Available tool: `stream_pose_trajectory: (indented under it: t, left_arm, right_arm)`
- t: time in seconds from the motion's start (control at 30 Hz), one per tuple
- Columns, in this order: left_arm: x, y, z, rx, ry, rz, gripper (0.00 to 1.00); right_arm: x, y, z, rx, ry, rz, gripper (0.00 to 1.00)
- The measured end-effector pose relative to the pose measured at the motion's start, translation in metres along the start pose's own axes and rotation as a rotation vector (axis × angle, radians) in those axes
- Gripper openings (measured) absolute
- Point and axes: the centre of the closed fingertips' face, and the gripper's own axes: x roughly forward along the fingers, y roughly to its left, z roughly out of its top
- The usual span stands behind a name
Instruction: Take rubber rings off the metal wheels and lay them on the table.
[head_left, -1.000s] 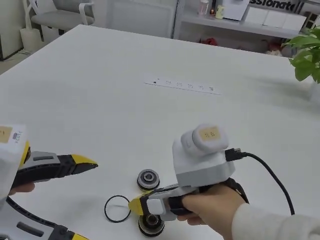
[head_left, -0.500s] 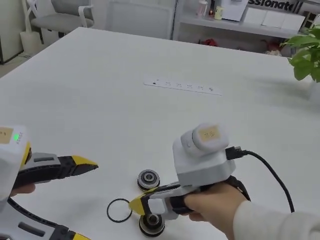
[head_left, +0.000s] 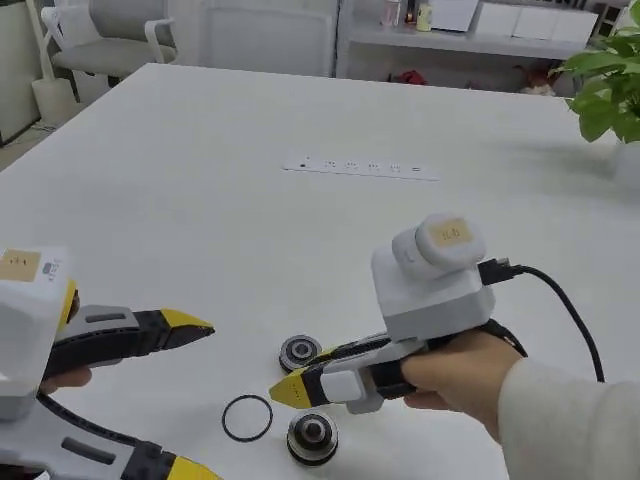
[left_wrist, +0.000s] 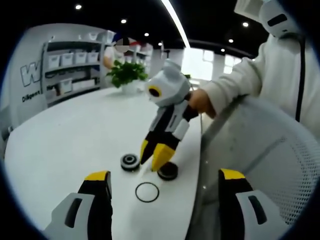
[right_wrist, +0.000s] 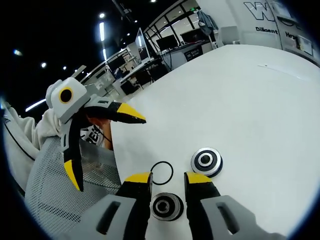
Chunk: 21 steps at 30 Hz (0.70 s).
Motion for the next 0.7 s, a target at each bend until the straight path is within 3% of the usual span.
stream_pose_trajectory:
  t: [0.3, 0.43, 0.53, 0.6, 0.7]
  left_arm:
    - [0.000, -0.002, 0.036, 0.061, -0.040, 0.001, 0.92]
    - [0.003, -0.006, 0.059, 0.109, -0.063, -0.005, 0.91]
    - [0.010, -0.009, 0.075, 0.125, -0.092, -0.025, 0.91]
    - [0.018, -0.010, 0.079, 0.156, -0.084, -0.045, 0.90]
    - [0.034, -0.001, 0.077, 0.200, -0.030, -0.049, 0.88]
  right_arm:
    - [-0.021, 0.008, 0.007, -0.051, -0.059, 0.061, 0.33]
    - [-0.032, 0.011, 0.011, -0.198, -0.085, 0.064, 0.33]
    - [-0.038, 0.014, 0.012, -0.232, -0.096, 0.070, 0.33]
    - [-0.042, 0.014, 0.012, -0.255, -0.098, 0.071, 0.33]
    - [-0.045, 0.008, 0.005, -0.280, -0.080, 0.069, 0.33]
